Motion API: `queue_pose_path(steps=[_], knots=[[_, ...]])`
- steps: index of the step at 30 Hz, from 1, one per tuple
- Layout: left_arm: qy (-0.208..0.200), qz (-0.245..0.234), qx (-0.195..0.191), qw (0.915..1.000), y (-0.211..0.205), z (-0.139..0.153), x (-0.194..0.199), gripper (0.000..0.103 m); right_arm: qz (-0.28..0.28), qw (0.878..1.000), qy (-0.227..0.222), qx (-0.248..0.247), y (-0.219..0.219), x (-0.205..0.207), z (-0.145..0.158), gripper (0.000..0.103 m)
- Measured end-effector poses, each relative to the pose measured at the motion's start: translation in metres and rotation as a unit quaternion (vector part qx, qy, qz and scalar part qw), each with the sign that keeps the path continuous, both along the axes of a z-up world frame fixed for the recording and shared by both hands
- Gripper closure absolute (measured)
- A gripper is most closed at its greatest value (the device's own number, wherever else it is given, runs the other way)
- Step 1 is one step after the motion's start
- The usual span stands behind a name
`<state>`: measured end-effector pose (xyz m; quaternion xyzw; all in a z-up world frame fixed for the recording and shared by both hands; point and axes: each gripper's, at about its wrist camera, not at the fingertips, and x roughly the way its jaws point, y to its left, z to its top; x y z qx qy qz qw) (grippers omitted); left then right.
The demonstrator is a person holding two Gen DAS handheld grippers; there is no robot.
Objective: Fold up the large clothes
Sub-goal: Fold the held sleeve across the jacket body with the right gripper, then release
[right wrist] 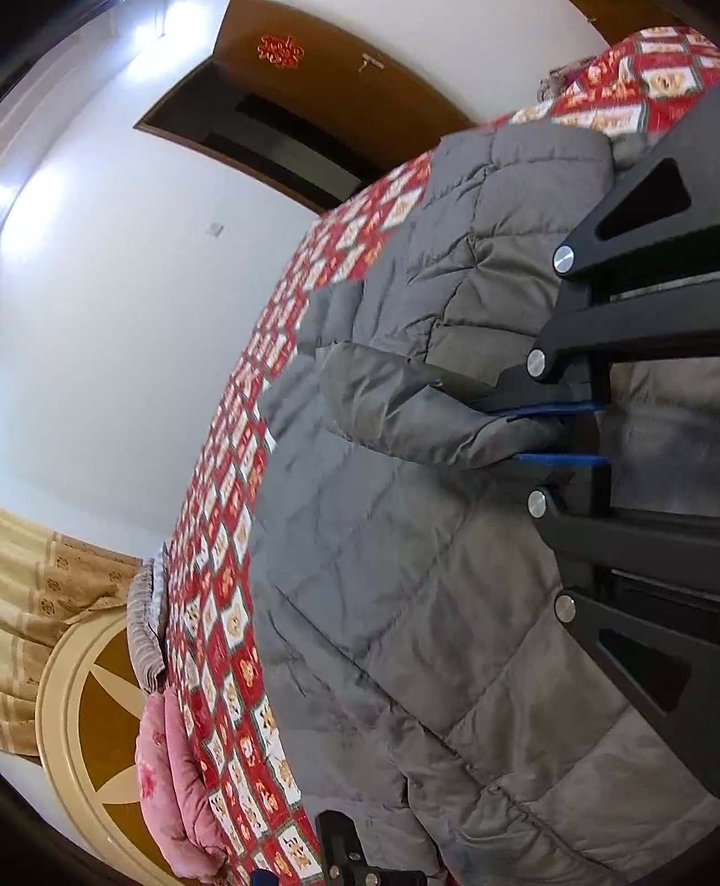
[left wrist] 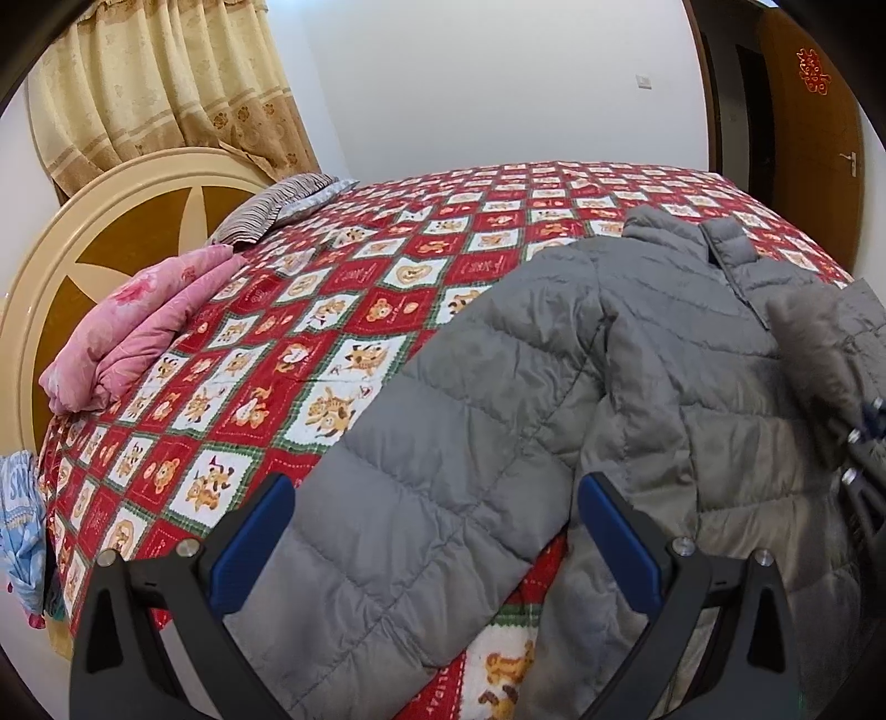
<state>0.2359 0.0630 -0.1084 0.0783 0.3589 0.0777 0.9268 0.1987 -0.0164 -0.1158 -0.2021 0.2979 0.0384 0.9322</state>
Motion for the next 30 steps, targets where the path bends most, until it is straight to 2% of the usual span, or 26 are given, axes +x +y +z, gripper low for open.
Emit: queue_pose_path(steps=[6, 8, 9, 10, 16, 18, 20, 21, 22, 25, 27, 30], knots=[[0.004, 0.008, 0.014, 0.9999, -0.005, -0.003, 0.008, 0.0, 0.024, 0.999, 0.03, 0.002, 0.017, 0.007, -0.017, 0.09], [0.004, 0.008, 0.019, 0.9998, -0.006, 0.0, 0.009, 0.0, 0.031, 0.998, 0.043, 0.014, 0.016, 0.005, -0.016, 0.071], [0.001, 0.008, 0.021, 0.9997, -0.007, 0.003, 0.009, 0.0, 0.04, 0.997, 0.053, 0.024, 0.015, 0.002, -0.014, 0.044], [-0.004, 0.008, 0.021, 0.9997, -0.008, 0.008, 0.008, 0.0, 0.048, 0.997, 0.057, 0.03, 0.015, -0.002, -0.012, 0.029], [-0.033, -0.008, 0.013, 0.9994, -0.031, 0.037, 0.008, 0.0, 0.083, 0.989, 0.07, 0.098, -0.001, -0.028, 0.011, 0.029], [-0.039, -0.016, 0.012, 0.999, -0.041, 0.042, 0.009, 0.0, 0.082, 0.991, 0.059, 0.092, -0.009, -0.038, 0.018, 0.029], [-0.045, -0.03, 0.011, 0.9985, -0.061, 0.044, 0.012, 0.0, 0.058, 0.994, 0.046, 0.079, -0.03, -0.043, 0.025, 0.029], [-0.045, -0.034, 0.009, 0.9984, -0.066, 0.044, 0.014, 0.0, 0.04, 0.994, 0.046, 0.094, -0.049, -0.04, 0.028, 0.034], [-0.046, -0.041, 0.005, 0.9981, -0.079, 0.043, 0.017, 0.0, 0.02, 0.993, 0.05, 0.107, -0.065, -0.036, 0.03, 0.043], [-0.043, -0.06, 0.005, 0.9973, -0.106, 0.037, 0.023, 0.0, -0.093, 0.985, 0.045, 0.14, -0.135, -0.014, 0.032, 0.058], [-0.039, -0.073, 0.024, 0.9963, -0.125, 0.028, 0.029, 0.0, -0.168, 0.972, 0.035, 0.163, -0.183, 0.0, 0.032, 0.058], [-0.04, -0.06, 0.078, 0.9943, -0.137, 0.011, 0.039, 0.0, -0.236, 0.954, 0.025, 0.183, -0.231, 0.017, 0.027, 0.058]])
